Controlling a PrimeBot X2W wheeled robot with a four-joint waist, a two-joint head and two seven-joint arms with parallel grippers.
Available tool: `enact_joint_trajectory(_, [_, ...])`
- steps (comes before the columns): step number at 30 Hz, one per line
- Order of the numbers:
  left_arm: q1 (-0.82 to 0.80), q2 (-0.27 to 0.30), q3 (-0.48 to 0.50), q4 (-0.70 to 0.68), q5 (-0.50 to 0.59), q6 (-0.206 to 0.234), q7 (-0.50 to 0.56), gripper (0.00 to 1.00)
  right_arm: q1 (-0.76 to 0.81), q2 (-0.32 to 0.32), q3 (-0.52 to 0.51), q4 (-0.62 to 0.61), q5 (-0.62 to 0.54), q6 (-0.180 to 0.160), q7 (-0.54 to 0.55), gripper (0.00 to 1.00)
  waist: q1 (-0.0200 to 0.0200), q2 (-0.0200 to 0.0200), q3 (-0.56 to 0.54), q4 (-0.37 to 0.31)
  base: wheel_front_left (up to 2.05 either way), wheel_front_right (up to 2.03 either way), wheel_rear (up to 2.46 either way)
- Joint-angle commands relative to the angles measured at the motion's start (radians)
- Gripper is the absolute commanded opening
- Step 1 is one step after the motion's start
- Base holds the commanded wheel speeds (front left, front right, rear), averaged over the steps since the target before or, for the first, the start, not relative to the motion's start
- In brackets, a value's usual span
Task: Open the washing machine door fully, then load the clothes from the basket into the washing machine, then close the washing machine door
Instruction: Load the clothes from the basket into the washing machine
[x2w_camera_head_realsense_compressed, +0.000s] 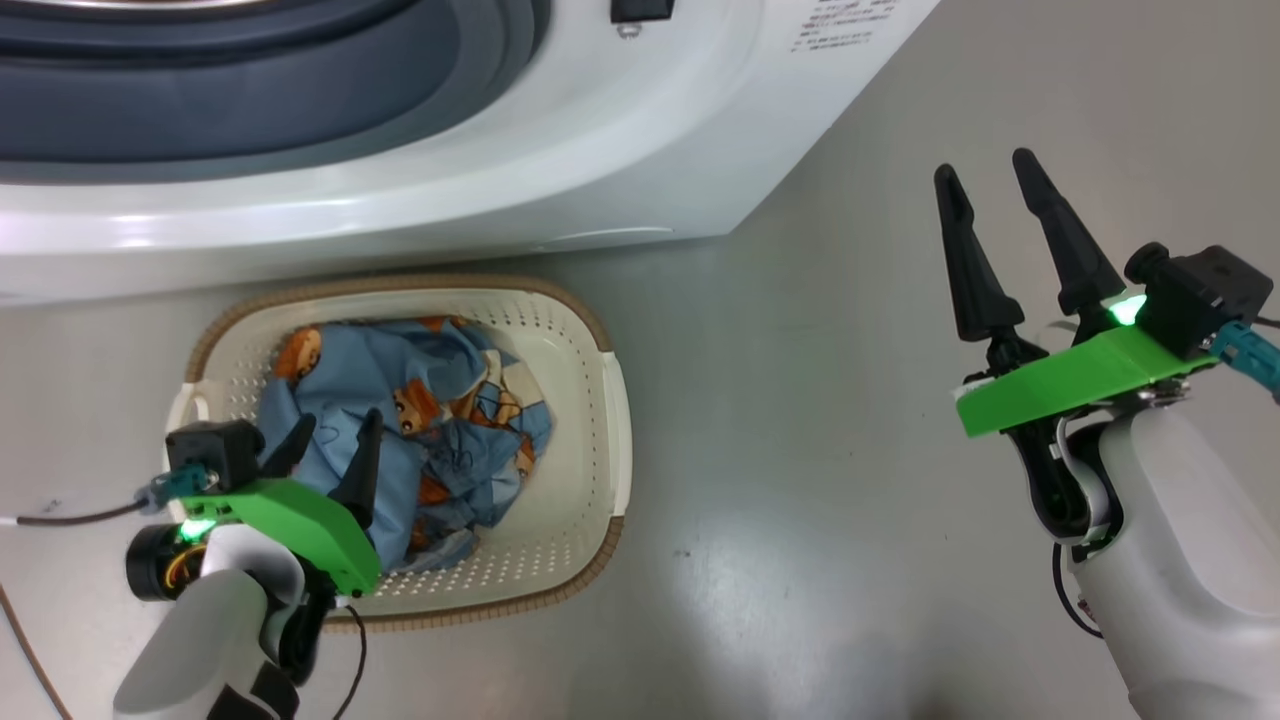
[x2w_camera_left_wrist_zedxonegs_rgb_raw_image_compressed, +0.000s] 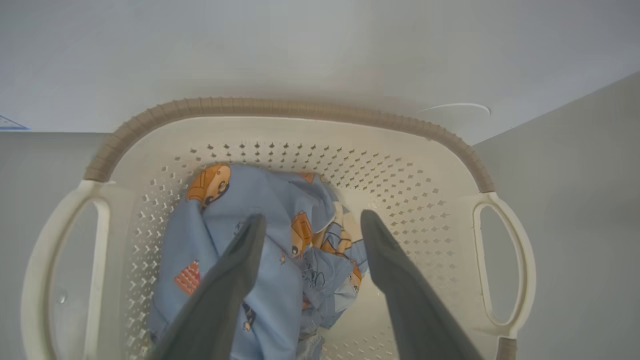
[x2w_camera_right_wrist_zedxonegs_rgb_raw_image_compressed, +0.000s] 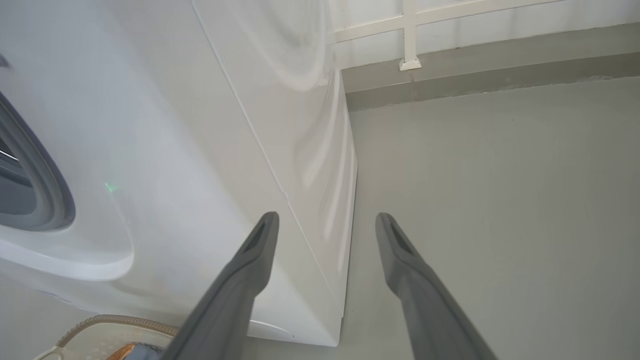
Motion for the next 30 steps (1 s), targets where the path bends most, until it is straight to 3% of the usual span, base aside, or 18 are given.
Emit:
enact_joint_trajectory(1, [-0.015, 0.041, 0.016, 0.02, -0.016, -0.004, 0.006, 1.0, 0.002, 0.004, 0.018, -0.02, -0.019, 0.004, -0.009, 1.0, -0.0001, 0.0, 0.019, -0.006, 0.0, 0.0, 0.0])
enact_joint_trajectory(12, [-0.127, 0.063, -0.018, 0.252, -0.046, -0.004, 0.084, 1.0, -0.048, 0.005, 0.036, -0.028, -0.017, 0.004, -0.009, 1.0, -0.0001, 0.0, 0.114, -0.031, 0.0, 0.0, 0.0])
enact_joint_trajectory(30, [-0.182, 0.083, -0.047, 0.301, -0.044, 0.013, 0.132, 1.0, -0.09, 0.017, 0.037, -0.054, -0.035, 0.004, -0.009, 1.0, -0.0001, 0.0, 0.218, -0.065, 0.0, 0.0, 0.0])
